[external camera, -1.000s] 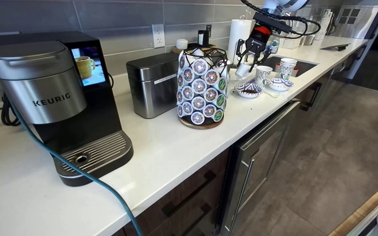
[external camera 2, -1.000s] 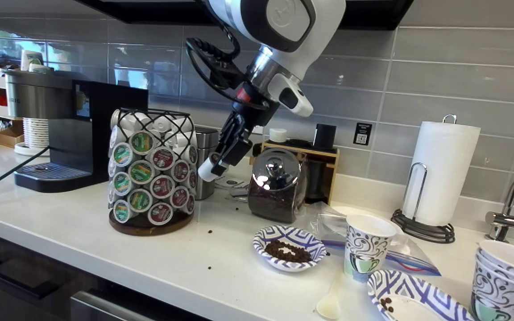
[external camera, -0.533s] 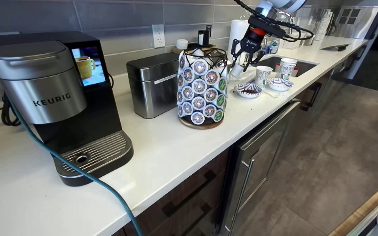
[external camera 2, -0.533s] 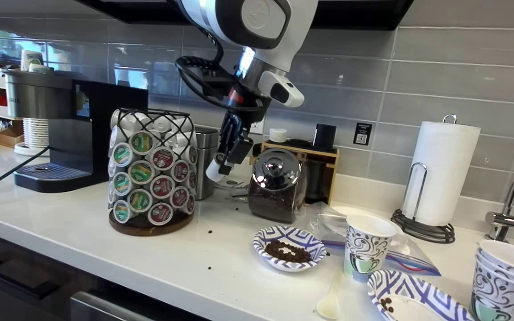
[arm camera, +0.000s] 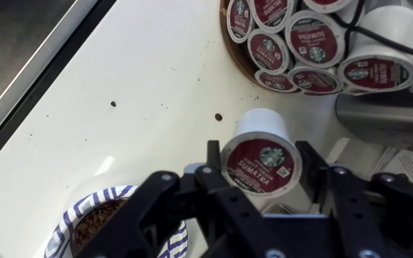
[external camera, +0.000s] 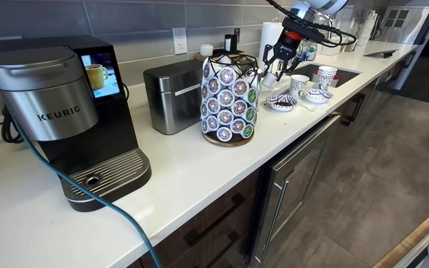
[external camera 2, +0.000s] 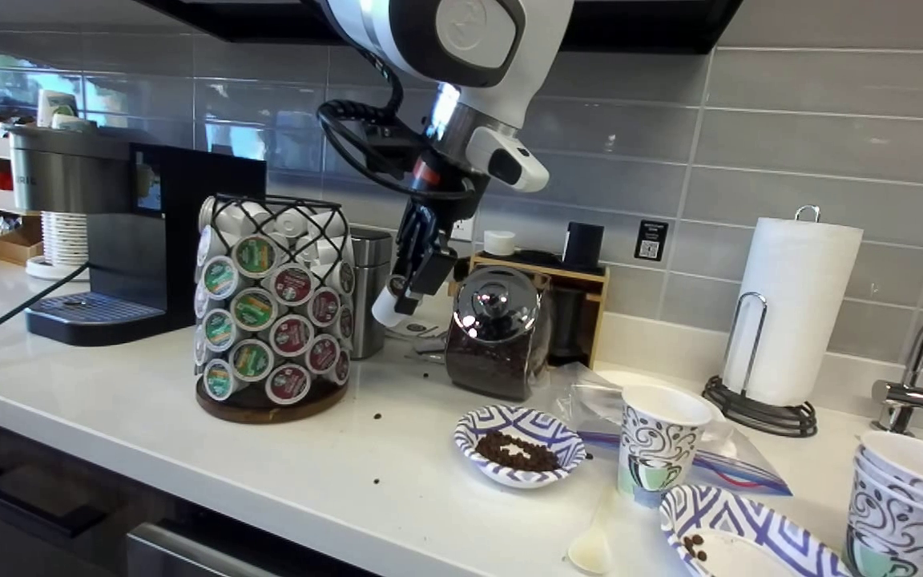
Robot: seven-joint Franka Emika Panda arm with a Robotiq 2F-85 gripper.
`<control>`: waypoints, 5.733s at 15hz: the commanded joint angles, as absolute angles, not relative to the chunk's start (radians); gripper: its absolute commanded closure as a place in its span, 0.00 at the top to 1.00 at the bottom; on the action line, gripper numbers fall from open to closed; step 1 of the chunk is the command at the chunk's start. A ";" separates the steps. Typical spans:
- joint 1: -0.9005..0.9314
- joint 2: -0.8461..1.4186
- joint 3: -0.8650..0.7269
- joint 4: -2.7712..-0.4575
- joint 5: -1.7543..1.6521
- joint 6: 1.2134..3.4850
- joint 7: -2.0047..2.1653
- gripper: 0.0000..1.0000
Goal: Take the k-cup off of the rack and put it on the counter
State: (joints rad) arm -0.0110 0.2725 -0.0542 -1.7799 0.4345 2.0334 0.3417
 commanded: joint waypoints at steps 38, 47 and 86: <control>0.029 0.123 -0.037 -2.277 -0.236 2.599 0.197 0.54; 0.033 0.186 -0.062 -2.278 -0.307 2.660 0.233 0.29; -0.026 0.065 -0.046 -2.163 -0.067 2.119 0.077 1.00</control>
State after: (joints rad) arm -0.0252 0.0923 -0.0480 -2.1660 -0.0525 2.1634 0.0582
